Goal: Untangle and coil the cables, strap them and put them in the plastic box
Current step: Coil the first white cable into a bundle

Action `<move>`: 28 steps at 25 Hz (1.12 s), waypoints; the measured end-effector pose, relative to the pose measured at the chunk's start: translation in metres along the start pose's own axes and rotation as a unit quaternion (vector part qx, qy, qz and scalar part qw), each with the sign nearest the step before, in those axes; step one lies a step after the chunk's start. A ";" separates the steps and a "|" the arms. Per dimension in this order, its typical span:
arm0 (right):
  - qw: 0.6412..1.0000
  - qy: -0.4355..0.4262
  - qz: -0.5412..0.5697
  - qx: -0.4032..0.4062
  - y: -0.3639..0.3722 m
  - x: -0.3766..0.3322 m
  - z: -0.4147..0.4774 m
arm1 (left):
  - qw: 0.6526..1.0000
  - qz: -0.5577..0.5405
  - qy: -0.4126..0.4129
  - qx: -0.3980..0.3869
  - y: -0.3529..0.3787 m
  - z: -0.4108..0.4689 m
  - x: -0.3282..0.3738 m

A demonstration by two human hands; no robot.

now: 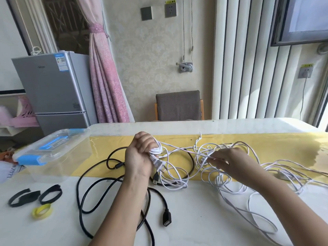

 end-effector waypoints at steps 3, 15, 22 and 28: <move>0.991 -0.002 0.100 -0.086 0.011 -0.019 -0.001 | 0.977 0.140 0.119 0.111 -0.008 -0.003 0.021; 0.823 -0.102 0.521 -0.200 -0.014 -0.044 -0.017 | 0.445 0.884 -0.144 -0.005 0.008 -0.004 -0.051; 0.791 -0.086 0.606 -0.012 -0.034 -0.014 -0.012 | 0.692 0.590 -0.416 -0.020 0.009 -0.031 -0.106; 0.796 -0.071 0.601 -0.008 -0.028 -0.010 -0.009 | 0.831 0.228 -0.465 -0.203 0.043 -0.035 -0.116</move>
Point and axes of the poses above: each hand's wrist, its own z-axis towards the middle knuckle, its own y-axis out of the palm, x = y × z, the point moved 7 cm from there along z, towards the middle knuckle, and after that the axes turned 12 degrees about -x, right-handed, at the moved point
